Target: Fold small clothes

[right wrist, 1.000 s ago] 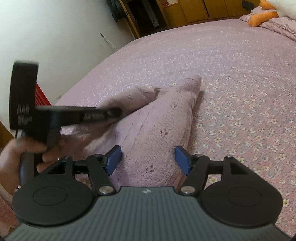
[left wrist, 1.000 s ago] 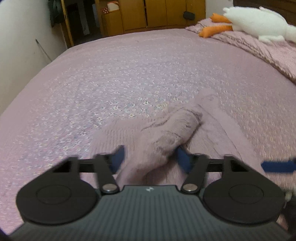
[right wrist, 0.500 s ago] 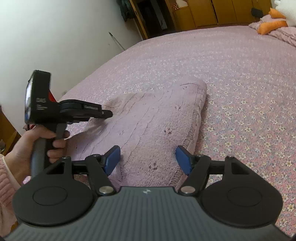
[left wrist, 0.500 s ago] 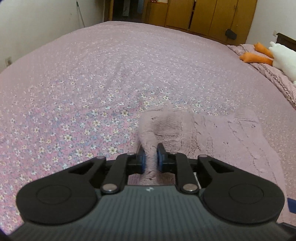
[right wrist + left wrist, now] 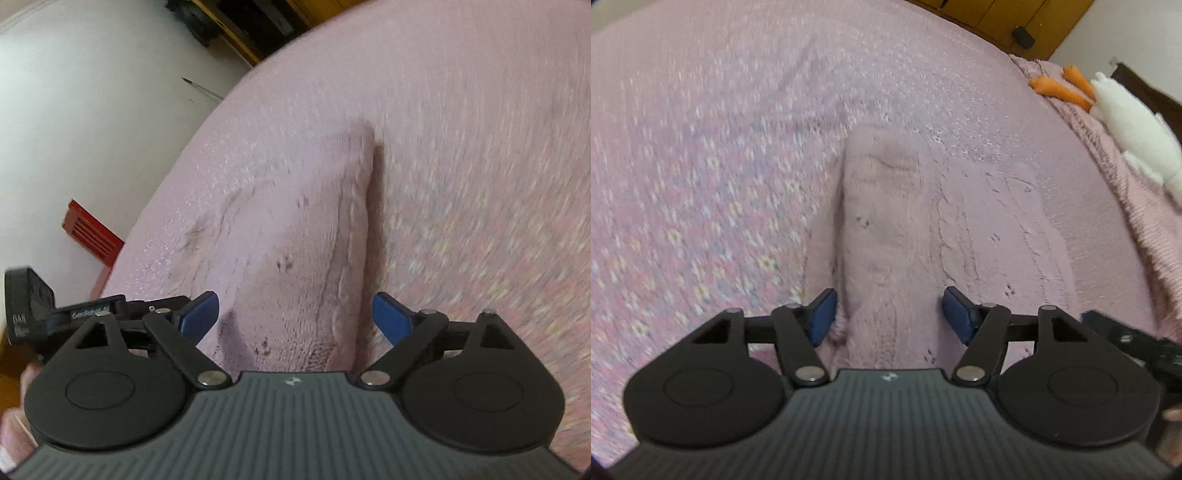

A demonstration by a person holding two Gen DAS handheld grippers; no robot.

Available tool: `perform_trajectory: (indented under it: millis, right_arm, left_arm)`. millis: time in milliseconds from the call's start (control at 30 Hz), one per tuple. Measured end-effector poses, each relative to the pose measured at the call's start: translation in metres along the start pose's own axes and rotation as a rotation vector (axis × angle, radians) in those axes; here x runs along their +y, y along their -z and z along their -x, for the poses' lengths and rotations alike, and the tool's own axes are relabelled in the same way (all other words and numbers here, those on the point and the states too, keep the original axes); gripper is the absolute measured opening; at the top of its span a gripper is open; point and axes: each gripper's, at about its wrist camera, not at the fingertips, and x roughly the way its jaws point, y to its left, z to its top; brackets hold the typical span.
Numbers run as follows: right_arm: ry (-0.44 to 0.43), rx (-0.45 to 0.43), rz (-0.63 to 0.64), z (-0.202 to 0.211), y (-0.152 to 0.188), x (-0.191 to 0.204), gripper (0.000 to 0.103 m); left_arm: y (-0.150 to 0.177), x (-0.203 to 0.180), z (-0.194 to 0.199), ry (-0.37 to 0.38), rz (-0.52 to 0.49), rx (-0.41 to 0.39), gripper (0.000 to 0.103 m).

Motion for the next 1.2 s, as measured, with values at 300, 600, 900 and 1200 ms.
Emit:
perform_trajectory:
  millis: [300,600,900,1200]
  right_arm:
    - [-0.035,0.036,-0.063,-0.035,-0.01,0.003,0.071]
    - [-0.057,0.072,-0.035,0.025,-0.039,0.033,0.05]
    - [0.018,0.074,-0.029,0.125,-0.001,0.016,0.05]
    - [0.078,0.09,-0.091,0.115,0.043,-0.045,0.059]
  left_arm:
    - [0.01,0.02,-0.016,0.14,0.17,-0.018,0.057]
    - [0.008,0.014,0.004,0.25,0.261,-0.043,0.029]
    - [0.055,-0.032,0.029,0.369,0.241,0.022,0.027]
    - [0.113,-0.062,0.008,0.277,0.068,0.054,0.03]
